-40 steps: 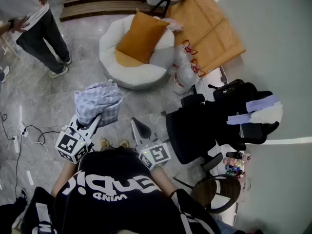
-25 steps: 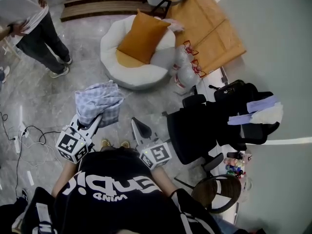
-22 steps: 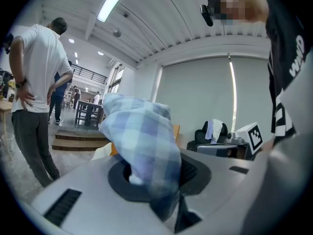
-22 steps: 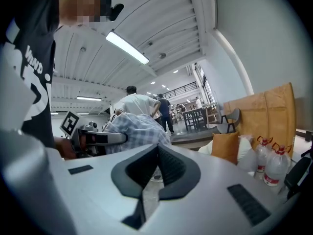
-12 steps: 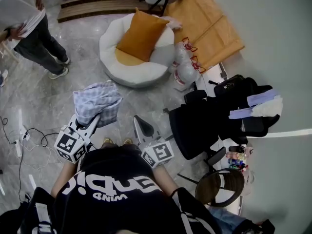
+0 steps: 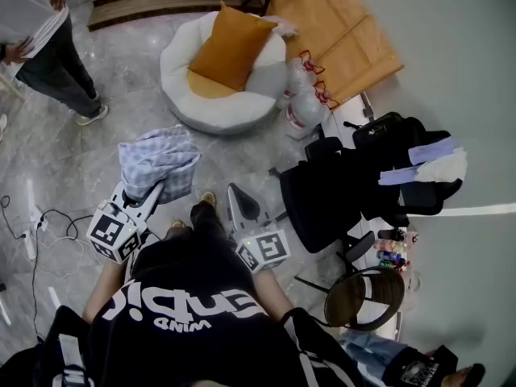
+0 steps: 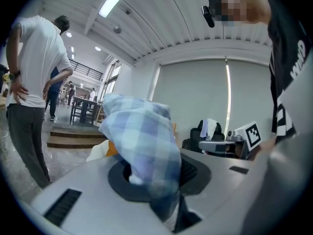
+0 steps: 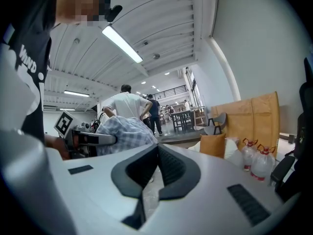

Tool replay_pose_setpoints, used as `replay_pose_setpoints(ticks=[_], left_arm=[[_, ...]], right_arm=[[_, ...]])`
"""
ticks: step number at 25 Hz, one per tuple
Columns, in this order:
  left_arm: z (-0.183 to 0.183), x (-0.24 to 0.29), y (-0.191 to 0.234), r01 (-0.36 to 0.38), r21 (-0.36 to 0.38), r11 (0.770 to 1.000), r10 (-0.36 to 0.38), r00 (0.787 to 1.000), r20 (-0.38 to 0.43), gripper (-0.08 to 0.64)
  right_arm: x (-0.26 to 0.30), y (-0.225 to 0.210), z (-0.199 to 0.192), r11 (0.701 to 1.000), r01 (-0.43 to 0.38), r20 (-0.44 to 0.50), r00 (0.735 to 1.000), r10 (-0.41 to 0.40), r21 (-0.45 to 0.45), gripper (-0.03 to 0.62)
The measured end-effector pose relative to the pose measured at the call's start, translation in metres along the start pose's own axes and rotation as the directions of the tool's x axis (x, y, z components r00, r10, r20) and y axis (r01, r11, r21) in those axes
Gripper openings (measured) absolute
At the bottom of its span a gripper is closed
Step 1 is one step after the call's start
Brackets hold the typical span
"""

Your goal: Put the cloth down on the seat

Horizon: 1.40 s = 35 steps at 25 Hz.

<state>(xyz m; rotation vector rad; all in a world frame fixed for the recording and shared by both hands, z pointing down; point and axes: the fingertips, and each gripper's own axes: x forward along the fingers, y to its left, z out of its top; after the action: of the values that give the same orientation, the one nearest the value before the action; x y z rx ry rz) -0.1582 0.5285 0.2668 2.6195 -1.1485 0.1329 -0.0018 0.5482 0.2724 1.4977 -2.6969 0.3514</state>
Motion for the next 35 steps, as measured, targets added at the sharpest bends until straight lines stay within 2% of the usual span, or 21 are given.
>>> replay_pose_setpoints(ticks=[16, 24, 35], left_arm=[[0.008, 0.029, 0.016, -0.004, -0.013, 1.000, 0.004, 1.000, 0.009, 0.098], [0.015, 0.063, 0.026, -0.008, -0.019, 1.000, 0.009, 1.000, 0.012, 0.098], [0.033, 0.131, 0.046, -0.018, -0.031, 0.999, 0.019, 1.000, 0.013, 0.098]], right_arm=[[0.032, -0.019, 0.005, 1.000, -0.026, 0.005, 1.000, 0.026, 0.011, 0.019], [0.050, -0.046, 0.008, 0.999, -0.043, -0.008, 0.999, 0.043, 0.018, 0.019], [0.088, -0.107, 0.026, 0.998, -0.064, -0.021, 0.998, 0.065, 0.012, 0.020]])
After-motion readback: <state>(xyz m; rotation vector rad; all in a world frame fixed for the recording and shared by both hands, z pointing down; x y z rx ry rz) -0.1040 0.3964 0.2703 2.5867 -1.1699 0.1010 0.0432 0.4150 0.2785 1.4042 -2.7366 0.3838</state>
